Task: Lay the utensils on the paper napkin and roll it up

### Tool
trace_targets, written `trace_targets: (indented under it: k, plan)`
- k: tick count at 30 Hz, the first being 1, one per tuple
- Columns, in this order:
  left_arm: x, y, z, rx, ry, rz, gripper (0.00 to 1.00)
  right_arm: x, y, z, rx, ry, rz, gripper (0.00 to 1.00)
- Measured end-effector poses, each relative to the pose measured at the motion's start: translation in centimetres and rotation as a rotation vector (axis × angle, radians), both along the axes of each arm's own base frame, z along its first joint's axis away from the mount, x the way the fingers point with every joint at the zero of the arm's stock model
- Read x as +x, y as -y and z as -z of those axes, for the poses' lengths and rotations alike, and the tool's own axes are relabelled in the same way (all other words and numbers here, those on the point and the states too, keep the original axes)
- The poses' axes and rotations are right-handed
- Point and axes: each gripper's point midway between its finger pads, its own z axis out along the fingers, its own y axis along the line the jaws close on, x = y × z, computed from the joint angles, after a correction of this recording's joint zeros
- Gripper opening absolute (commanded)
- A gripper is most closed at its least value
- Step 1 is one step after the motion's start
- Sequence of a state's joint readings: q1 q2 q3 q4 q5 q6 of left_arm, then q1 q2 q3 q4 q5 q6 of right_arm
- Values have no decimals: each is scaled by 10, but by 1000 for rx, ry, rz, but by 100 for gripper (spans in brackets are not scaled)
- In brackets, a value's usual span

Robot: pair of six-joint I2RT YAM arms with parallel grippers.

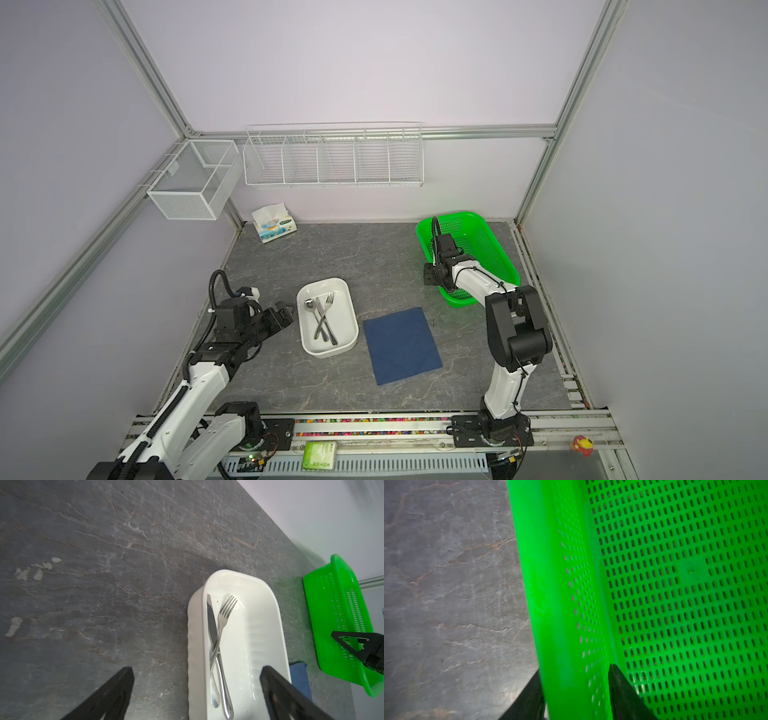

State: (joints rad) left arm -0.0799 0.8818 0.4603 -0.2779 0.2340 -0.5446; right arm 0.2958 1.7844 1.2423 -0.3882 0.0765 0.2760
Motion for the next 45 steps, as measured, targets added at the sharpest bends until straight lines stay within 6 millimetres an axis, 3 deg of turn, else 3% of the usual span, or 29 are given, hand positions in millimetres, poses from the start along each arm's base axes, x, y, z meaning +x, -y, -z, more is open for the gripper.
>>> trace_targets:
  k: [4,7,10,12,18,22,30,36,41,45]
  plan:
    - [-7,18,12,-4,-55,68,85,-14,-7,-51,59,96,-38,67]
    - [-12,29,21,-12,-96,103,77,-33,-23,-93,121,183,-96,71]
    - [-13,31,33,-15,-144,103,73,-64,-52,-110,199,205,-194,75]
    - [-13,32,40,-15,-172,105,73,-84,-70,-106,247,176,-252,77]
    - [-1,44,46,-52,-205,147,69,-135,-110,-67,352,8,-349,79]
    - [13,49,41,-64,-194,158,68,-146,-138,-56,420,-52,-379,80]
    - [27,56,45,-84,-203,173,68,-154,-202,-17,517,-194,-423,79]
    - [40,61,45,-91,-225,184,68,-144,-244,4,565,-252,-435,78]
    - [51,66,43,-97,-233,202,69,-135,-273,10,602,-270,-447,77]
    - [61,60,44,-71,-234,184,69,-126,-283,11,620,-278,-427,77]
